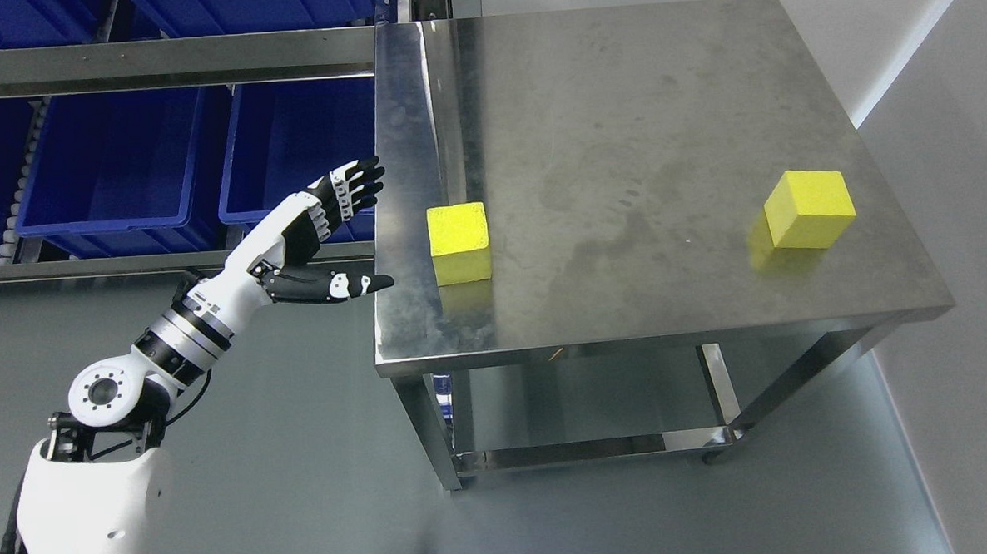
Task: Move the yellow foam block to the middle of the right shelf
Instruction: 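Reach the left hand toward the nearer yellow foam cube on the table, then close the left hand around the yellow foam cube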
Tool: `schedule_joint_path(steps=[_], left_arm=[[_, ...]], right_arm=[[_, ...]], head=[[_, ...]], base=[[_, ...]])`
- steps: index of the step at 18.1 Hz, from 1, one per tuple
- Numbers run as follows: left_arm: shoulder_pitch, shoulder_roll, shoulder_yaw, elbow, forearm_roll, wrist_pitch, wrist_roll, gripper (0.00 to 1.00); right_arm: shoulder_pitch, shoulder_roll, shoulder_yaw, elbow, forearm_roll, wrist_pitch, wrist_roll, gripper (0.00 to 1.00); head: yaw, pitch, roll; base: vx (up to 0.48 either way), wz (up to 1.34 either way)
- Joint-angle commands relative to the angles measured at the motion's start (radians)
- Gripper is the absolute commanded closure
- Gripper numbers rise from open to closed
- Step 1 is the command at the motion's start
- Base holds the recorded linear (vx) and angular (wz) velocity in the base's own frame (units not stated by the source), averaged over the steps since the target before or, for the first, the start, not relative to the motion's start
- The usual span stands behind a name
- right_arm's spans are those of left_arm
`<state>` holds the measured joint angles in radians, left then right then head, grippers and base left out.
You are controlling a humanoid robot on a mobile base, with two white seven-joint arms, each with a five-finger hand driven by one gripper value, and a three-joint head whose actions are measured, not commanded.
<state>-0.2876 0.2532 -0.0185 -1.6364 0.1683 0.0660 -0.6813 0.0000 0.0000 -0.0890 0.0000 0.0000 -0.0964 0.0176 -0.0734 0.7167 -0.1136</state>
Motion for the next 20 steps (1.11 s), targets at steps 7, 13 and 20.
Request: schedule_joint_path(steps=[7,13,20], left_arm=[[-0.212,-0.029,-0.291,0.244,-0.139,0.015,-0.052,0.02],[-0.298,-0.095,-0.33,0.369,-0.174,0.017,-0.052,0.01],[-0.351,-0.14,-0.347,0.487,-0.205,0.017,-0.121,0.1]], right_arm=[[-0.003,-0.017,0.0,-0.017,0.0,0.0,0.001,0.0],[-0.003,-0.017,0.0,-0.017,0.0,0.0,0.001,0.0],[-0.002,-0.017,0.0,-0.017,0.0,0.0,0.001,0.0]], head=[[0.0,0.0,0.0],[0.0,0.0,0.0],[0.0,0.0,0.0]], base=[[0.0,0.0],[0.0,0.0],[0.0,0.0]])
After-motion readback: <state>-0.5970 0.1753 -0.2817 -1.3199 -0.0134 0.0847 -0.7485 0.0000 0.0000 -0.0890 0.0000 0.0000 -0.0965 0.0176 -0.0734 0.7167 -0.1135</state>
